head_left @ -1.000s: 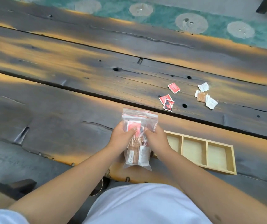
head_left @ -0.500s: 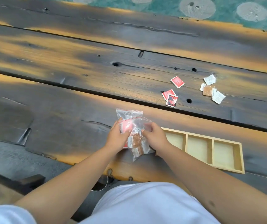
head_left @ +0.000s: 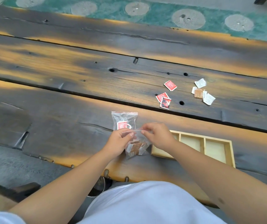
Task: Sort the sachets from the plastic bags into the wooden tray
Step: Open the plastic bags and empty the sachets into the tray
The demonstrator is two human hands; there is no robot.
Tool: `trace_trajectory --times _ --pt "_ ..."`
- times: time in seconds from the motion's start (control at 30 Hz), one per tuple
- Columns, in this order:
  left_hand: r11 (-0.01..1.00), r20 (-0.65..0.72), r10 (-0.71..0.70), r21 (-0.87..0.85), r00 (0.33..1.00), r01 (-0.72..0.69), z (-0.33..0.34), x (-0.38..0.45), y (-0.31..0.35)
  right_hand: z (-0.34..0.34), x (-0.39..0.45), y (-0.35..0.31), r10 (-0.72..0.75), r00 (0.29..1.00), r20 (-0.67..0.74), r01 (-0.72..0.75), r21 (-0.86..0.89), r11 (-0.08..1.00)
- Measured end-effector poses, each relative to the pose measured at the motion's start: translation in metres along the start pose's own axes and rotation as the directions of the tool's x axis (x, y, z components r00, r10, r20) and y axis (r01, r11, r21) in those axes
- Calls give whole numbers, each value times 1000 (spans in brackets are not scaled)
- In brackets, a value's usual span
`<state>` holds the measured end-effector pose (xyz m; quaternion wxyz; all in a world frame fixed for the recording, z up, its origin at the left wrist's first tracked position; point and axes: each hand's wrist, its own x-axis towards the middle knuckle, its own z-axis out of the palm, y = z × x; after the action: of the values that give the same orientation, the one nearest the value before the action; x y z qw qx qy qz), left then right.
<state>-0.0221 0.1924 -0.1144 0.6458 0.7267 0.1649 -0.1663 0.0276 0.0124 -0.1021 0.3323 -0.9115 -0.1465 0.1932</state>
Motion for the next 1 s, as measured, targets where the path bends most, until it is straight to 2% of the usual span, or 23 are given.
trace_trajectory --times 0.1,0.17,0.3,0.47,0.57,0.63,0.73,0.87,0.93,1.0 --pt "999 22 28 34 999 -29 2 -8 0 -5 -12 -5 -44 998 34 45 -57 997" --pt "996 3 54 75 999 -54 3 -16 -2 -5 -21 -9 -17 997 80 22 -64 998" --pt "995 -105 74 75 992 -66 6 -36 -5 4 -36 -20 103 989 104 -118 152 981" --pt "990 -209 68 138 976 -39 3 -59 -12 14 -51 -31 140 974 178 -175 196 965" --pt "1000 -327 -11 16 945 17 7 -72 -11 23 -58 -29 248 963 104 -266 240 934" --pt "998 -393 -61 -32 918 53 13 -81 -6 28 -63 -27 358 931 72 -356 396 847" --pt "998 -310 -61 -14 949 60 23 -91 -4 34 -73 -29 419 905 74 -377 596 709" --pt "998 -143 -66 9 987 68 31 -97 2 36 -86 -40 415 900 137 -390 679 622" --pt "998 -146 -61 20 987 65 31 -97 4 38 -89 -41 428 891 150 -408 675 615" --pt "998 -140 -61 13 988 64 30 -96 5 40 -90 -39 448 887 110 -408 640 651"
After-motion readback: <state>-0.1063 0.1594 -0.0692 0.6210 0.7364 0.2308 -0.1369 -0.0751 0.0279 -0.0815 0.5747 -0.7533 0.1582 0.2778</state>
